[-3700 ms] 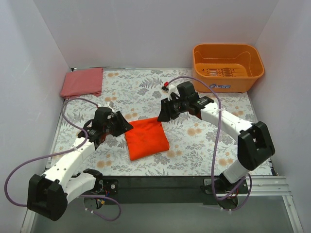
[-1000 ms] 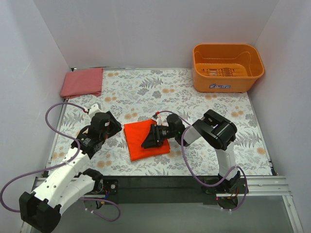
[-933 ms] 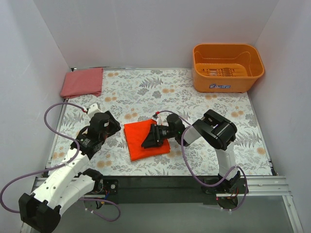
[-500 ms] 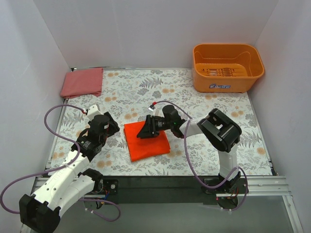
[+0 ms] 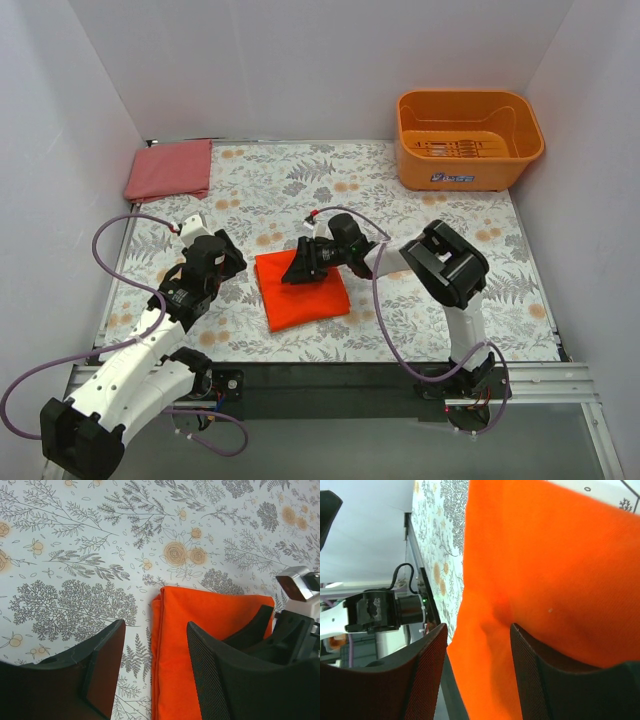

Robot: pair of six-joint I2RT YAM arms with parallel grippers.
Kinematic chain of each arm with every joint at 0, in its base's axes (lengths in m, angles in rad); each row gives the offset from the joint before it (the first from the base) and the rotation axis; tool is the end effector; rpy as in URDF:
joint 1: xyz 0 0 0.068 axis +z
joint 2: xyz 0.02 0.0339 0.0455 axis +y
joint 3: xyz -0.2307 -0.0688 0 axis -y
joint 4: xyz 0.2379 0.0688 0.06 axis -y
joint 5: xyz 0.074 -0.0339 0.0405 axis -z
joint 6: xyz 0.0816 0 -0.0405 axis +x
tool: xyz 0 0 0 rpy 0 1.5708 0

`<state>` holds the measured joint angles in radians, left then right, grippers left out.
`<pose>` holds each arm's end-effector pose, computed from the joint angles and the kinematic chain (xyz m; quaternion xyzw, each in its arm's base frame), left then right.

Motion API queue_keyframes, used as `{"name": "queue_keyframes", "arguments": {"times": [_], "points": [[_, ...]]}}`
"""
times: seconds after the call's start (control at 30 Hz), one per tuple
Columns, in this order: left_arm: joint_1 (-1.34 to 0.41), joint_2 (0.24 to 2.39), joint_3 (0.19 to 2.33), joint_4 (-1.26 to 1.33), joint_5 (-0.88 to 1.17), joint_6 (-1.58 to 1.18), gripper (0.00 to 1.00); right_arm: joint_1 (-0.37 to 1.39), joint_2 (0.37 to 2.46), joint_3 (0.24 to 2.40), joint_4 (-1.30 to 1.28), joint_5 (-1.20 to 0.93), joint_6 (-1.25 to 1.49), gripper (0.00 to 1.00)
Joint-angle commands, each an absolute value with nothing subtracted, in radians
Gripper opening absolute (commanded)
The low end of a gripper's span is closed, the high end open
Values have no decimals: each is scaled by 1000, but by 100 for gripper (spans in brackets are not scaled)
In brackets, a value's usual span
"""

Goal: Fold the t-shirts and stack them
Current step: Fold the tshirt

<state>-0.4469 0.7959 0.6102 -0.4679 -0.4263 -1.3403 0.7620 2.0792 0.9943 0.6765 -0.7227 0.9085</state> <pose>0.2141 -0.0652 0.2032 -0.4630 0.7499 -0.2183 0.4189 0.2670 0.3294 0.0790 -0.1364 0.7939 0.5791 0.1255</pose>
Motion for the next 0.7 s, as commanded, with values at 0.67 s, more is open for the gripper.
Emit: {"name": "queue_keyframes", "arguments": {"times": [0.67], "points": [[-307, 842, 615, -482, -370, -1393, 67, 1173, 1500, 1128, -319, 509, 130, 94]]}}
